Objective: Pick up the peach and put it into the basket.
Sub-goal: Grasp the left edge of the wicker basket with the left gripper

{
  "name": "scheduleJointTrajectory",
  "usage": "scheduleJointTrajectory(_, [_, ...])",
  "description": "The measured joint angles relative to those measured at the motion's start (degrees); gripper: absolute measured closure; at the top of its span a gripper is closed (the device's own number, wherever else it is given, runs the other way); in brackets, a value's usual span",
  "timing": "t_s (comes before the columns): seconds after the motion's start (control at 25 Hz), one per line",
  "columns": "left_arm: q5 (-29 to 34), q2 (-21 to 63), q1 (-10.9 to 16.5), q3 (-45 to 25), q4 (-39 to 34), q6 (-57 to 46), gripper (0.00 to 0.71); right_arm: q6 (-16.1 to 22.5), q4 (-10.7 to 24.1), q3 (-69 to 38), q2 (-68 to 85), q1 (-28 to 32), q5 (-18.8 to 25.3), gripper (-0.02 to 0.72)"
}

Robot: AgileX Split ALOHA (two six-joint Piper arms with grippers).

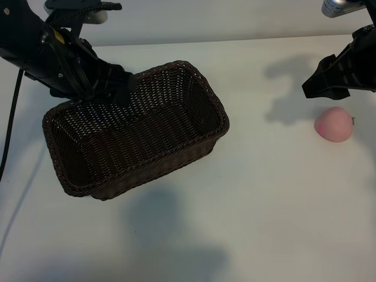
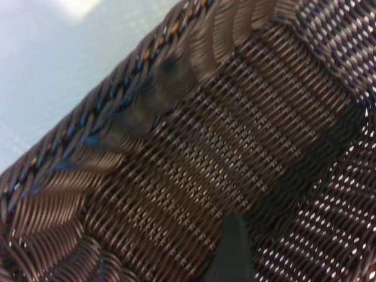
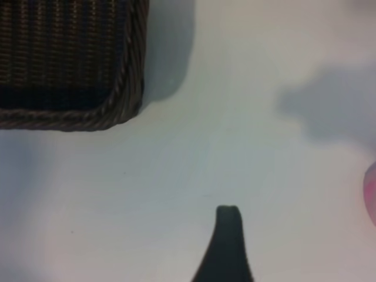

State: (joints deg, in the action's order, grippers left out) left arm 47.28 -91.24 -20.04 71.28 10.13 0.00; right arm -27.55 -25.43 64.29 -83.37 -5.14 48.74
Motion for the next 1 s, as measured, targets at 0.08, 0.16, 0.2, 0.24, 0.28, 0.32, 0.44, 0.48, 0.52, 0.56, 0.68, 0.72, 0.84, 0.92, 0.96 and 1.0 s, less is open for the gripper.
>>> scheduleJointTrajectory(0.08, [1.04,0.0,0.0,0.0,0.0,0.0,0.118,0.0,0.0,0.0,0.0,0.0,0.0,0.108])
scheduleJointTrajectory(0.16, [1.62,0.0,0.0,0.0,0.0,0.0,0.118,0.0,0.0,0.0,0.0,0.0,0.0,0.108])
scheduleJointTrajectory(0.2, [1.71,0.0,0.0,0.06,0.0,0.0,0.118,0.0,0.0,0.0,0.0,0.0,0.0,0.108])
scheduleJointTrajectory(0.24, [1.76,0.0,0.0,0.06,0.07,0.0,0.118,0.0,0.0,0.0,0.0,0.0,0.0,0.108])
scheduleJointTrajectory(0.28, [1.76,0.0,0.0,0.06,0.18,0.0,0.118,0.0,0.0,0.0,0.0,0.0,0.0,0.108])
scheduleJointTrajectory(0.32, [1.83,0.0,0.0,0.06,0.18,-0.3,0.118,0.0,0.0,0.0,0.0,0.0,0.0,0.108])
scheduleJointTrajectory(0.44, [3.13,0.0,0.31,0.06,-0.82,-3.93,0.118,0.0,0.0,0.0,0.0,0.0,0.0,0.108])
scheduleJointTrajectory(0.48, [3.82,0.0,0.54,0.06,-2.16,-6.68,0.118,0.0,0.0,0.0,0.0,0.0,0.0,0.108])
scheduleJointTrajectory(0.52, [4.72,0.05,0.75,0.06,-4.25,-9.84,0.118,0.0,0.0,0.0,0.0,0.0,0.0,0.108])
scheduleJointTrajectory(0.56, [5.96,0.24,0.96,0.06,-6.84,-13.02,0.118,0.0,0.0,0.0,0.0,0.0,0.0,0.108])
scheduleJointTrajectory(0.68, [9.34,2.02,1.08,-1.57,-13.47,-20.81,0.118,0.0,0.0,0.0,0.0,0.0,0.0,0.108])
scheduleJointTrajectory(0.72, [9.63,3.15,1.08,-2.72,-14.97,-23.27,0.118,0.0,0.0,0.0,0.0,0.0,0.0,0.108])
scheduleJointTrajectory(0.84, [9.65,6.53,1.08,-7.51,-18.95,-29.35,0.118,0.0,0.0,0.0,0.0,0.0,0.32,0.108])
scheduleJointTrajectory(0.92, [8.87,7.85,1.08,-10.74,-20.27,-32.65,0.118,0.0,0.0,0.0,0.0,0.0,0.72,0.108])
scheduleJointTrajectory(0.96, [8.13,8.1,1.08,-12.09,-20.75,-34.3,0.118,0.0,0.0,0.0,0.0,0.0,0.91,0.108])
scheduleJointTrajectory(1.0, [7.29,8.1,1.08,-13.04,-21.05,-35.73,0.118,0.0,0.0,0.0,0.0,0.0,0.96,0.108])
